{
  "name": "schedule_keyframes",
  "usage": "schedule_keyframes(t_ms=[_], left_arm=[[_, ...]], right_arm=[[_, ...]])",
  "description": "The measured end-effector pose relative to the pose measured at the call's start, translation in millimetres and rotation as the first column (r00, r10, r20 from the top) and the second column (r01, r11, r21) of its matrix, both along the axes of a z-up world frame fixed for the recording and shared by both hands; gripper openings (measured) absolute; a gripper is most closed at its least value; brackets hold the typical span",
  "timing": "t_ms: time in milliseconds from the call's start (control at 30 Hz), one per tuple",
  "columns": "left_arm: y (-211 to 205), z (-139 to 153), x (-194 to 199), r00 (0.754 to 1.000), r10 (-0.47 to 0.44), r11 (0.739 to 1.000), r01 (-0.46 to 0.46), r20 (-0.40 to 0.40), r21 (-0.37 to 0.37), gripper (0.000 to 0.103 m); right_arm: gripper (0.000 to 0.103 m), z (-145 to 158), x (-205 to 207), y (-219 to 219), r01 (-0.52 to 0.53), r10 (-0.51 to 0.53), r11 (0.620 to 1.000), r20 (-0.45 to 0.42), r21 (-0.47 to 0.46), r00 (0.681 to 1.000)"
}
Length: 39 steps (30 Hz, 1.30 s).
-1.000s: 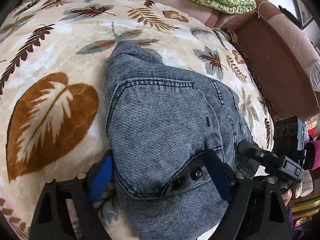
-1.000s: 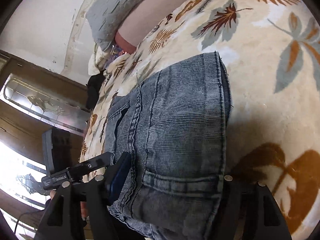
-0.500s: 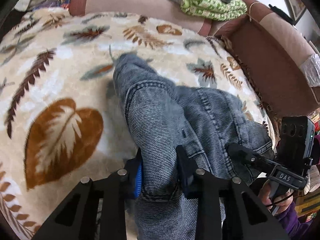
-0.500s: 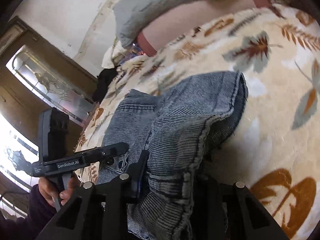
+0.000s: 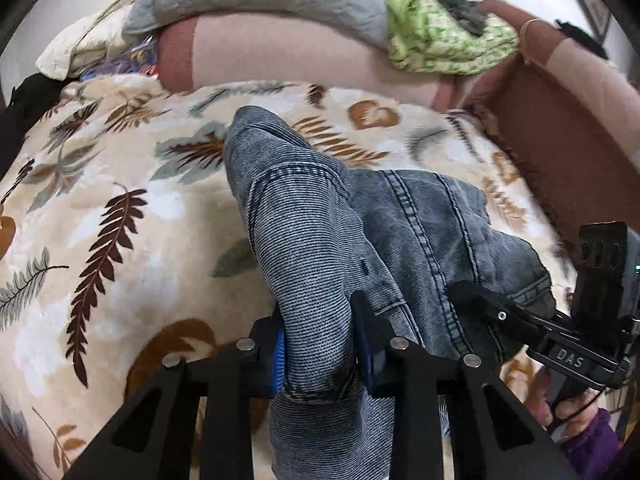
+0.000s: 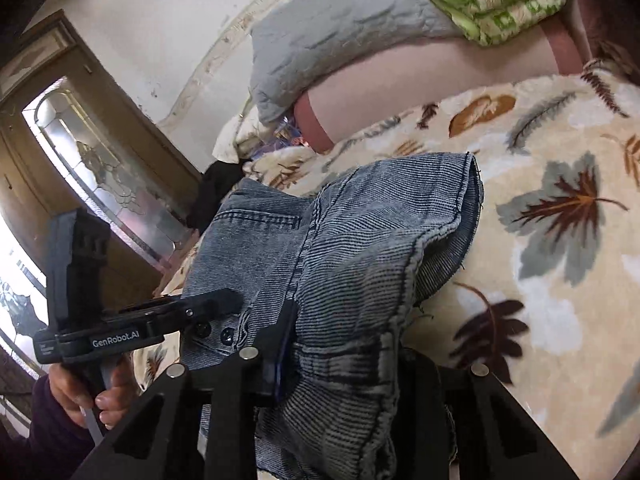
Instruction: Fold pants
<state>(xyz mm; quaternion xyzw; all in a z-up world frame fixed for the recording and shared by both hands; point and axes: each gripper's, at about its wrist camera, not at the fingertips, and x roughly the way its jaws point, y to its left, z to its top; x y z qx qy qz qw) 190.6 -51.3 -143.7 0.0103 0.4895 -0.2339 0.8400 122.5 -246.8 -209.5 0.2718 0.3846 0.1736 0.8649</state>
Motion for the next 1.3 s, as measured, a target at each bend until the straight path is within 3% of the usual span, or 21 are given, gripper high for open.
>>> schedule_keyframes(t_ms=[100,133,233,267,300,400,500,567,667,767,833,1067,1200,1300], left_arm=[[7.6,-31.3,12.2,0.997,0.050,0.998,-0.047,-0.058,0.053,0.031],[9.8,-38.0,12.5,0.996,0.065,0.996,-0.061,-0.058,0.069,0.038],[15.9,-50.0,10.5,0.995,0.091,0.993,-0.088,-0.041,0.084,0.047],[17.1,-51.6,10.1,0.993,0.108,0.989,-0.104,-0.038,0.103,0.053],[18.0,-51.1,10.4,0.992,0.120,0.987,-0.115,-0.039,0.111,0.054],[19.9,-34.3,-3.4,0.989,0.149,0.981,-0.147,-0.001,0.124,0.054],[18.1,-11.1,-30.6,0.980,0.174,0.966,-0.190,0.100,0.176,0.066],[19.5,9.1,-55.4,0.965,0.187,0.959,-0.221,0.185,0.181,0.076],[22.2,40.3,-100.8,0.918,0.209,0.943,-0.280,0.337,0.178,0.088],[28.8,63.7,-135.8,0.873,0.241,0.931,-0.331,0.424,0.153,0.088],[35.8,76.4,-153.2,0.849,0.273,0.920,-0.368,0.452,0.135,0.088],[55.8,109.4,-191.9,0.803,0.339,0.890,-0.443,0.491,0.110,0.088],[63.6,130.1,-214.8,0.757,0.364,0.880,-0.471,0.543,0.067,0.088],[67.0,142.5,-225.3,0.745,0.375,0.881,-0.472,0.551,0.039,0.089]], right_arm=[[0.034,-29.4,15.6,5.0,0.005,-0.005,1.000,-0.131,0.002,0.991],[0.036,-39.2,18.4,5.0,0.013,-0.017,1.000,-0.180,-0.024,0.984],[0.054,-44.3,19.1,-4.0,0.035,-0.035,0.999,-0.218,-0.003,0.975],[0.062,-42.9,17.0,-4.6,0.040,-0.047,0.999,-0.220,-0.038,0.974],[0.065,-41.1,15.5,-4.1,0.044,-0.055,0.997,-0.217,-0.058,0.975],[0.065,-17.3,-4.8,0.9,0.072,-0.097,0.980,-0.130,-0.184,0.987],[0.065,8.3,-28.9,14.2,0.103,-0.115,0.937,-0.018,-0.333,0.993],[0.065,29.3,-48.2,22.3,0.141,-0.129,0.912,0.057,-0.386,0.990],[0.066,51.1,-79.7,37.1,0.183,-0.150,0.887,0.109,-0.423,0.983],[0.066,71.1,-105.1,52.9,0.188,-0.150,0.859,0.118,-0.476,0.982],[0.066,86.7,-121.6,59.2,0.191,-0.150,0.848,0.121,-0.494,0.981],[0.067,136.9,-155.2,84.3,0.249,-0.160,0.804,0.206,-0.539,0.965],[0.068,161.7,-172.2,97.1,0.296,-0.166,0.773,0.271,-0.561,0.948],[0.069,175.2,-180.9,104.3,0.325,-0.171,0.750,0.306,-0.576,0.937]])
